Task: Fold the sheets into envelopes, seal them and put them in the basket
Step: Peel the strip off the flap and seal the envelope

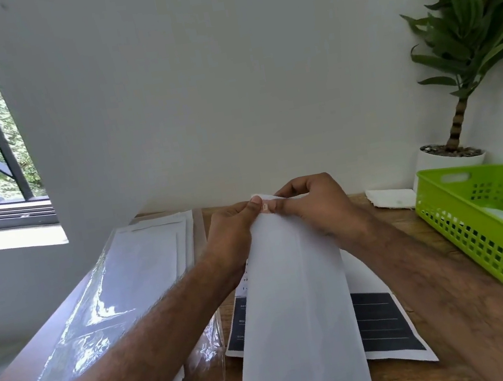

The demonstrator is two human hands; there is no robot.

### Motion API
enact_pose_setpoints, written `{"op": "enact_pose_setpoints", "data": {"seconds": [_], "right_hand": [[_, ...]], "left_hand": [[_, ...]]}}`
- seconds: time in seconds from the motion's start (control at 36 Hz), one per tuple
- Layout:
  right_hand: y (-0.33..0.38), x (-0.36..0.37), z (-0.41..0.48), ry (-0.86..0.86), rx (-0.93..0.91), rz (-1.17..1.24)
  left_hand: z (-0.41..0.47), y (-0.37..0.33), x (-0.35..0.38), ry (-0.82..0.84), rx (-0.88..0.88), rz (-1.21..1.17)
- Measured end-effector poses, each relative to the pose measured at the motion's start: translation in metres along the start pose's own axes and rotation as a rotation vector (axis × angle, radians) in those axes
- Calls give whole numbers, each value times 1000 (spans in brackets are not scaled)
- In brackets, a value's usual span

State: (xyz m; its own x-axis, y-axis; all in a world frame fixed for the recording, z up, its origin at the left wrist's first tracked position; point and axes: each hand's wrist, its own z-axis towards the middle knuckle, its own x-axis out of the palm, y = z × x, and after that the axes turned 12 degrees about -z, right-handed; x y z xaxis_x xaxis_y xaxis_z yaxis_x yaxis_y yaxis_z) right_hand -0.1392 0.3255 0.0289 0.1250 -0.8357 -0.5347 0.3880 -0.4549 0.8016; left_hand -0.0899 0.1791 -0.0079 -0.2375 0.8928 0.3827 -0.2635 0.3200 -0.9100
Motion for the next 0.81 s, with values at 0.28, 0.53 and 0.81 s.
{"op": "enact_pose_setpoints", "data": {"seconds": [0.28,0.53,0.81], "right_hand": [[-4,10,-2,-149,-58,-183],[-5,0,-5,591,186,122],[-8,-12,4,563,150,290]], "left_hand": [[-4,-8,3,-170,38,-38],[21,-36,-37,-591,172,-160],[22,-42,-47,-527,63,-254]]}}
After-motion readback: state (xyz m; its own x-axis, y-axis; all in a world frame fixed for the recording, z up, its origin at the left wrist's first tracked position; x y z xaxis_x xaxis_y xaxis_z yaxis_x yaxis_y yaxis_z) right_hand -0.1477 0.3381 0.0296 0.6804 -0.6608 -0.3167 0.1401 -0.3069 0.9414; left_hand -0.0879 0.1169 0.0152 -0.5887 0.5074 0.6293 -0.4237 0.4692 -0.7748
